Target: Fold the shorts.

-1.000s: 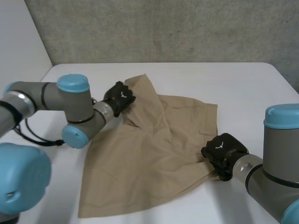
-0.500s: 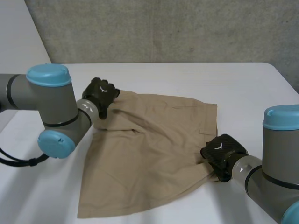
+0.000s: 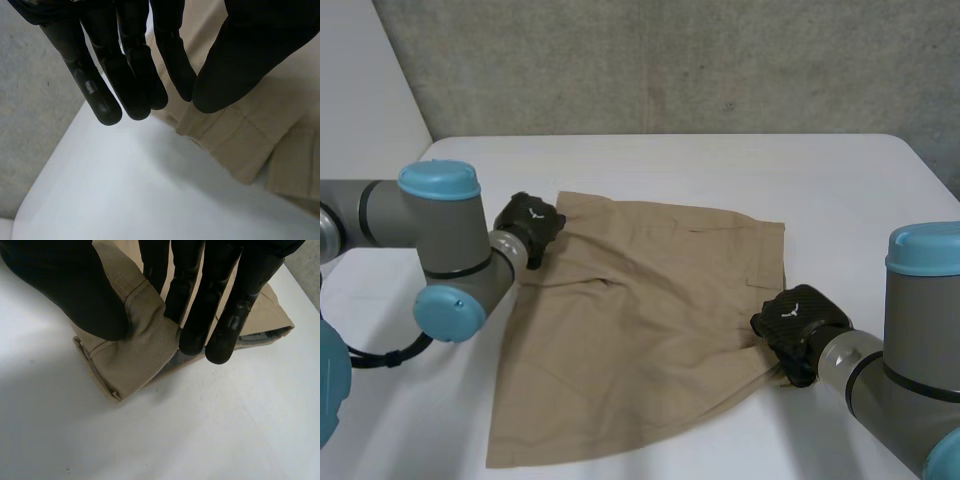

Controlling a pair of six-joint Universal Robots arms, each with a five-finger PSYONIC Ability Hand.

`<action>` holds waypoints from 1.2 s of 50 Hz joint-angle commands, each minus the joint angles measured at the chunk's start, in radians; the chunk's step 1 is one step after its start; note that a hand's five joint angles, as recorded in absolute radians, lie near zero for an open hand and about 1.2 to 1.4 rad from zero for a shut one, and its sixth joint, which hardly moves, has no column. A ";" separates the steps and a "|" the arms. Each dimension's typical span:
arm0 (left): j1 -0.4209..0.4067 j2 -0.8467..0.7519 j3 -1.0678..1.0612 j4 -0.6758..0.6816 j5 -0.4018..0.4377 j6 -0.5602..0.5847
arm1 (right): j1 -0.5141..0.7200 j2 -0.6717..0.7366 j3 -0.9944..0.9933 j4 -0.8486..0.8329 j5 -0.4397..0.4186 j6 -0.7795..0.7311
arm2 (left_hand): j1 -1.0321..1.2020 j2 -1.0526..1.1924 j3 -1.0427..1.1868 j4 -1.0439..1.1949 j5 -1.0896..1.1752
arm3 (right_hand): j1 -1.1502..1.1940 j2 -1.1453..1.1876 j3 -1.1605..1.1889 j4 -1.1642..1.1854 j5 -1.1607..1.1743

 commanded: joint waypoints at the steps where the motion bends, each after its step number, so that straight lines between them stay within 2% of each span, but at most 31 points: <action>1: 0.003 0.000 -0.045 -0.082 -0.094 0.064 | 0.003 -0.002 -0.003 0.003 0.004 0.002 | 0.271 0.214 0.219 0.211 0.257 | 0.428 0.226 0.208 0.205 0.229; 10: -0.008 0.063 -0.057 -0.131 -0.097 0.071 | 0.011 -0.002 -0.010 0.009 0.010 0.003 | 0.222 0.165 0.170 0.162 0.208 | 0.428 0.226 0.208 0.205 0.229; 11: -0.009 0.081 -0.060 -0.131 -0.097 0.071 | 0.009 -0.002 -0.010 0.010 0.008 0.006 | -0.098 -0.156 -0.150 -0.159 -0.113 | 0.428 0.226 0.208 0.205 0.229; 12: -0.010 0.081 -0.060 -0.131 -0.097 0.071 | 0.009 -0.002 -0.010 0.010 0.008 0.009 | -0.101 -0.159 -0.153 -0.162 -0.116 | 0.428 0.226 0.208 0.205 0.229; 13: -0.011 0.089 -0.062 -0.133 -0.098 0.071 | 0.009 -0.002 -0.010 0.010 0.008 0.009 | -0.261 -0.319 -0.313 -0.322 -0.276 | 0.428 0.226 0.208 0.205 0.229; 15: -0.016 0.130 -0.075 -0.131 -0.095 0.058 | 0.011 -0.007 -0.023 0.012 0.007 0.038 | -0.739 -0.797 -0.791 -0.800 -0.754 | 0.428 0.226 0.208 0.205 0.229; 16: -0.019 0.147 -0.083 -0.131 -0.097 0.058 | 0.011 -0.007 -0.030 0.012 0.007 0.049 | -0.788 -0.845 -0.840 -0.848 -0.802 | 0.428 0.226 0.208 0.205 0.229; 22: -0.052 0.288 -0.169 -0.124 -0.097 0.003 | 0.011 -0.007 -0.104 0.019 0.002 0.144 | -0.782 -0.840 -0.834 -0.843 -0.797 | 0.428 0.226 0.208 0.205 0.229; 28: -0.066 0.510 -0.363 -0.122 -0.095 -0.207 | 0.009 0.019 -0.240 0.019 0.001 0.304 | -0.768 -0.825 -0.820 -0.828 -0.782 | 0.428 0.226 0.208 0.205 0.229; 31: -0.072 0.611 -0.472 -0.128 -0.095 -0.316 | 0.008 0.077 -0.327 0.021 0.004 0.376 | -0.765 -0.822 -0.817 -0.825 -0.779 | 0.428 0.226 0.208 0.205 0.229; 33: -0.074 0.636 -0.499 -0.128 -0.095 -0.341 | 0.008 0.104 -0.363 0.023 0.005 0.400 | -0.765 -0.822 -0.817 -0.825 -0.779 | 0.428 0.226 0.208 0.205 0.229; 34: -0.075 0.703 -0.575 -0.137 -0.095 -0.403 | 0.006 0.114 -0.378 0.024 0.005 0.409 | -0.750 -0.808 -0.802 -0.811 -0.765 | 0.428 0.226 0.208 0.205 0.229; 38: -0.094 0.805 -0.701 -0.154 -0.095 -0.495 | 0.009 0.168 -0.435 0.053 0.002 0.436 | -0.732 -0.790 -0.784 -0.793 -0.747 | 0.428 0.226 0.208 0.205 0.229; 44: -0.121 0.874 -0.793 -0.189 -0.097 -0.612 | 0.011 0.187 -0.458 0.055 0.002 0.452 | -0.697 -0.755 -0.749 -0.758 -0.712 | 0.428 0.226 0.208 0.205 0.229; 49: -0.144 0.867 -0.845 -0.226 -0.106 -0.712 | 0.013 0.187 -0.472 0.055 0.001 0.488 | -0.680 -0.737 -0.732 -0.740 -0.694 | 0.428 0.226 0.208 0.205 0.229; 60: -0.209 0.795 -0.845 -0.179 -0.121 -0.741 | 0.025 0.185 -0.471 0.052 -0.004 0.560 | -0.591 -0.649 -0.643 -0.652 -0.606 | 0.428 0.226 0.208 0.205 0.229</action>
